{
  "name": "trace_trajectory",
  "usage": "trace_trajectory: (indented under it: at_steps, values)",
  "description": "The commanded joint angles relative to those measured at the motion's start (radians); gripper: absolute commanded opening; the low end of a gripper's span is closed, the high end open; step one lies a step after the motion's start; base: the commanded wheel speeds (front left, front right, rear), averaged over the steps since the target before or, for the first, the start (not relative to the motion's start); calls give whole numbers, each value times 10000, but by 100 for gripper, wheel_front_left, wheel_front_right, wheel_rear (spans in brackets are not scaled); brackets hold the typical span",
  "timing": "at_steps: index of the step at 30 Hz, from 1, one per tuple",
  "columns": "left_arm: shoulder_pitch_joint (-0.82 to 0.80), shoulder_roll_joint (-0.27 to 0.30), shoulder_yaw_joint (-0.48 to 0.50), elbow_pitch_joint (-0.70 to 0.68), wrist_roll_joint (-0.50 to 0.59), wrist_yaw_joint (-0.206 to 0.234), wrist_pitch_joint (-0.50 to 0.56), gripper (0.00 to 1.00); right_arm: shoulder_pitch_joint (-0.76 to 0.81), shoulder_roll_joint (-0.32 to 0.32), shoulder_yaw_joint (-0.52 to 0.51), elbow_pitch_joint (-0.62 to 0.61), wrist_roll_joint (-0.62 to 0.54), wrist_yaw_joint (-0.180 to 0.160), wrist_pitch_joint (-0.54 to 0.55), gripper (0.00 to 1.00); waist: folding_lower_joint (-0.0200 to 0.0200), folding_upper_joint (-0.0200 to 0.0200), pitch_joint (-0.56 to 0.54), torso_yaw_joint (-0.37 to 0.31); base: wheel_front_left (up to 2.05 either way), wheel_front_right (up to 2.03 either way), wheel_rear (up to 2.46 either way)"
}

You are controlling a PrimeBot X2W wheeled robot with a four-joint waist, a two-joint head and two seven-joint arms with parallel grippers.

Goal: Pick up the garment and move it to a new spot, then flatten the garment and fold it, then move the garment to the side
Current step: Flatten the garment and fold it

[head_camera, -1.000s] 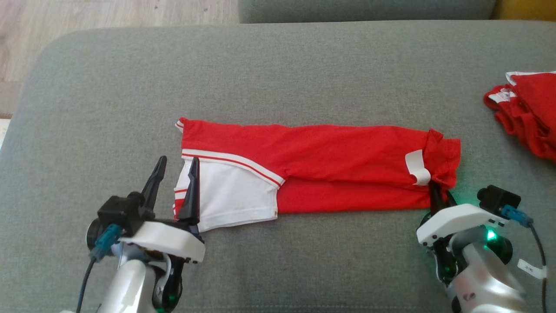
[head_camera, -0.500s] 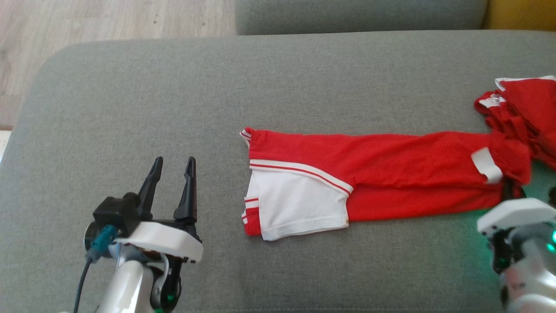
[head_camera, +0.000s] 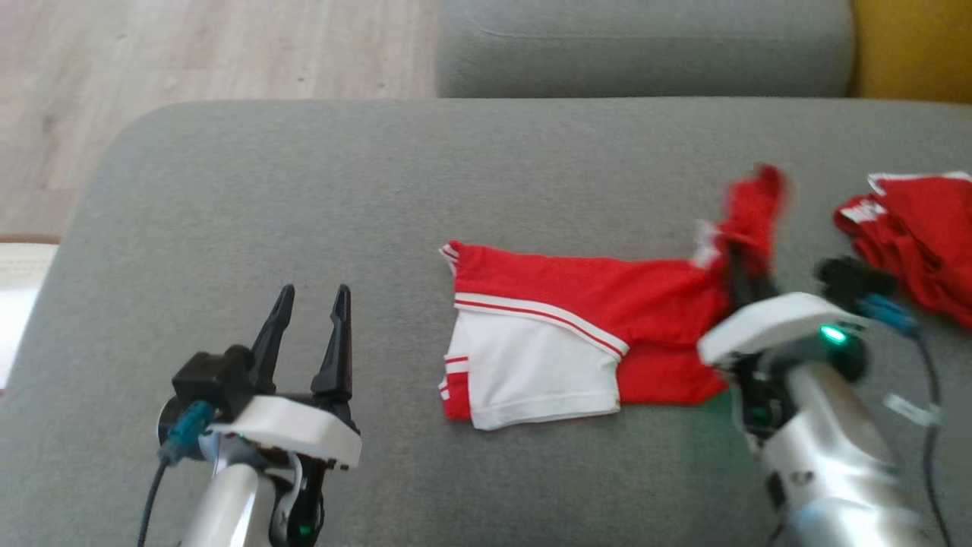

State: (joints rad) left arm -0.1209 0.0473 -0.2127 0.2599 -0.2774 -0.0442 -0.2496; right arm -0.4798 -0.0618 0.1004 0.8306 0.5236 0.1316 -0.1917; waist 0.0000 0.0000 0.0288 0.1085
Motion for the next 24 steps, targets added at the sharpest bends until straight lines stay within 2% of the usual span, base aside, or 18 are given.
trace_trajectory:
  at_steps: [1,5,9,16,24]
  values:
    - [-118,30,290,-265,-48,35,-122,100,-150,112,905,-694,495,-9,46,0,0,0,-144,234,0,0,0]
    - [-63,30,254,-271,-83,67,-122,100,140,113,2526,-1457,1590,-9,191,0,0,0,-212,602,0,0,0]
    - [-66,30,173,-263,-97,62,-122,100,239,114,3654,-1579,2145,-9,173,0,0,0,-203,1006,0,0,0]
    - [-75,30,41,-234,-122,55,-122,100,118,115,4992,-733,2884,-9,-47,0,0,0,-42,1588,0,0,0]
    - [-146,30,-27,-239,-164,80,-122,100,-163,115,6230,-36,3766,-9,-383,0,0,0,127,1807,0,0,0]
